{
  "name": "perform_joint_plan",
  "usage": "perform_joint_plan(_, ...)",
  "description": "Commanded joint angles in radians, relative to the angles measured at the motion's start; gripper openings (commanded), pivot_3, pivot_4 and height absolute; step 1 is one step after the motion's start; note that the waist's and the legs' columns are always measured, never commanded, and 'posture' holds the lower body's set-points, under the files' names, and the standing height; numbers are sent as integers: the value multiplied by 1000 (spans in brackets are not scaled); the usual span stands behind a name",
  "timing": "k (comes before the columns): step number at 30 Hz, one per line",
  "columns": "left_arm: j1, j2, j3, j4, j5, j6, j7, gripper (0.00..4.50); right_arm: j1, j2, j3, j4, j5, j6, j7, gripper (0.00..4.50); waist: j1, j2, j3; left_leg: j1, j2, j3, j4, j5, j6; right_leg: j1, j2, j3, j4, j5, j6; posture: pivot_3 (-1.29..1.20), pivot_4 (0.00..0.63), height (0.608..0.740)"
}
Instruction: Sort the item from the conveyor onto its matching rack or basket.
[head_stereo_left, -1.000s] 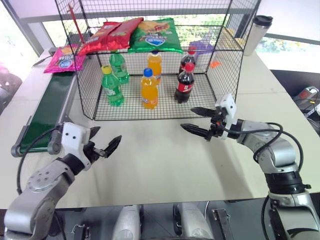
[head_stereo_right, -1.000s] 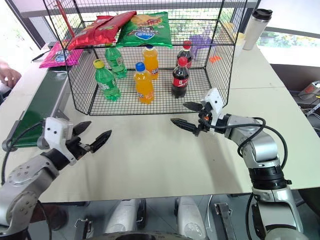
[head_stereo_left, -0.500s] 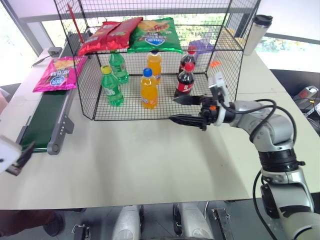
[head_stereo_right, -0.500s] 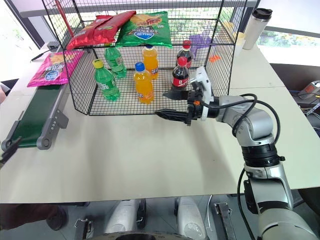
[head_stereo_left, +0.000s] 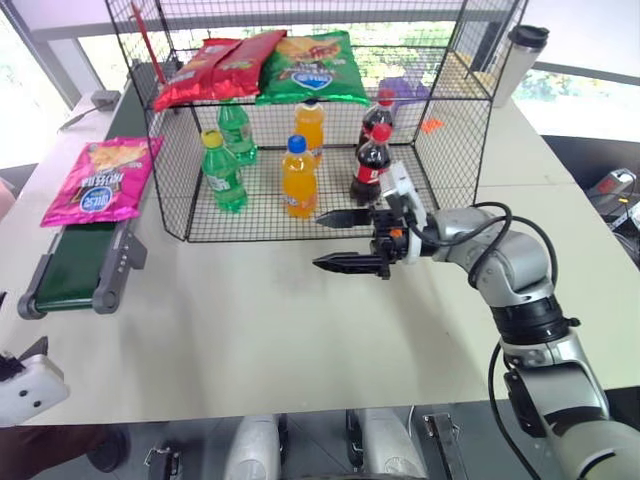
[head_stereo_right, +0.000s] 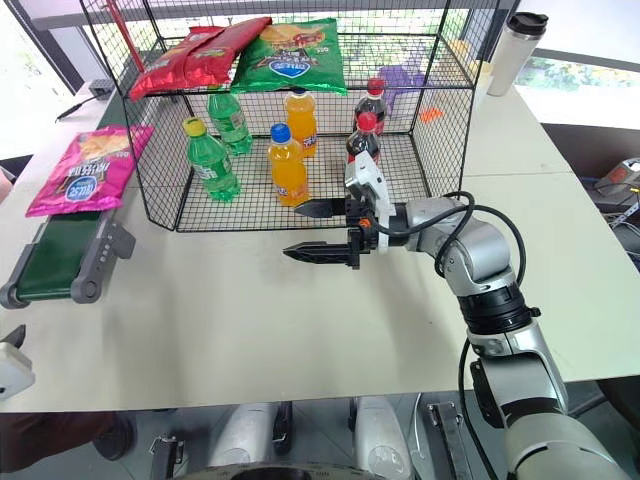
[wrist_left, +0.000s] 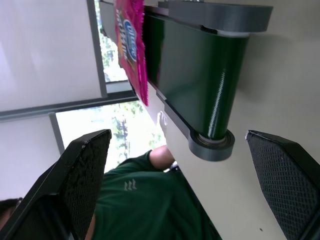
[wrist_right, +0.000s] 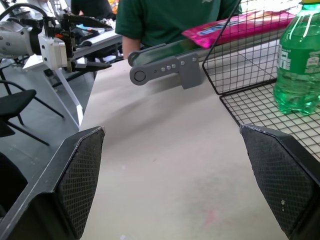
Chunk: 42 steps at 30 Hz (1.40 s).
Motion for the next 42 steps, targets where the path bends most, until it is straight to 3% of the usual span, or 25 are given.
perform_joint_plan(1,-12,-8,-16,18,27,-13,24,4500,-8,-13,-30,-25,6,-4,-3,4468,-1,0,0,0,0,0,0,0,0,0,0,0,0,0,0,0,150,740)
perform_joint_plan(21,-49,-24,-57,34,52,1,32,4500,26,-12,-39,-36,-5,-21,-36,4468,-1,-1,-1,1,1,7,1,0,0,0,5,-1,1,4,7,0,150,740)
perform_joint_plan(34,-152,42,-97,87,89,52,34,4500,33,-11,-44,-40,-15,-31,-62,4468,1,-1,-1,2,3,6,5,0,0,1,8,-1,3,6,10,0,150,740)
perform_joint_plan(38,-189,54,-106,90,84,64,36,3441,39,-13,-41,-44,-25,-43,-70,4500,0,-1,-1,2,3,7,6,0,0,2,8,-1,3,6,11,0,150,740)
perform_joint_plan(42,-163,41,-107,73,86,72,23,1691,46,-13,-44,-44,-26,-49,-76,4500,-3,-2,-1,2,4,7,6,0,1,2,8,-1,3,7,12,0,150,740)
